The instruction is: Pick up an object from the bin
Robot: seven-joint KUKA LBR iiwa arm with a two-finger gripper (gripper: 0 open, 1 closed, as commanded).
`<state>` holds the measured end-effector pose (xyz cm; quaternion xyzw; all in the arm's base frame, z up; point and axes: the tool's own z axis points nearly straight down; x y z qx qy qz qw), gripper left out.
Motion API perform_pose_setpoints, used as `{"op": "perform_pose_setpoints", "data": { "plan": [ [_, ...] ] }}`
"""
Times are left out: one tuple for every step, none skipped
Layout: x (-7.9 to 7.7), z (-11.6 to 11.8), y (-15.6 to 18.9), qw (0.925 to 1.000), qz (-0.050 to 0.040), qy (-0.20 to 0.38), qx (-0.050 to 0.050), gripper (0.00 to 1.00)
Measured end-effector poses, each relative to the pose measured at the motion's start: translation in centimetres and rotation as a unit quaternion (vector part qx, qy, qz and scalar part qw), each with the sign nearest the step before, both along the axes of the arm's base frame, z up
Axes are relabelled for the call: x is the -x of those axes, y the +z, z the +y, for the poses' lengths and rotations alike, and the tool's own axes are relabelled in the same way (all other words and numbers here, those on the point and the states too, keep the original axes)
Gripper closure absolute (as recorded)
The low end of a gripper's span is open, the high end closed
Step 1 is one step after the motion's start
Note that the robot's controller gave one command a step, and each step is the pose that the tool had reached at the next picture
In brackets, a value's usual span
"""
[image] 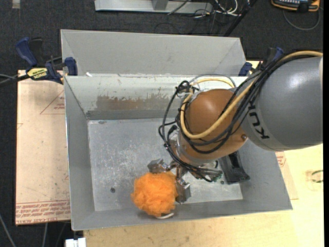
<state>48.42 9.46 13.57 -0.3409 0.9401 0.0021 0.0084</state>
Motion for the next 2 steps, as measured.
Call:
{"op": "perform_pose_setpoints", "data": {
  "plan": [
    [-0.06,0.01,1.84,1.0,-0.0017,0.0,0.0,1.0],
    [-0.16,0.03,2.74,1.0,-0.0033,-0.001,-0.001,1.0]
  ]
}}
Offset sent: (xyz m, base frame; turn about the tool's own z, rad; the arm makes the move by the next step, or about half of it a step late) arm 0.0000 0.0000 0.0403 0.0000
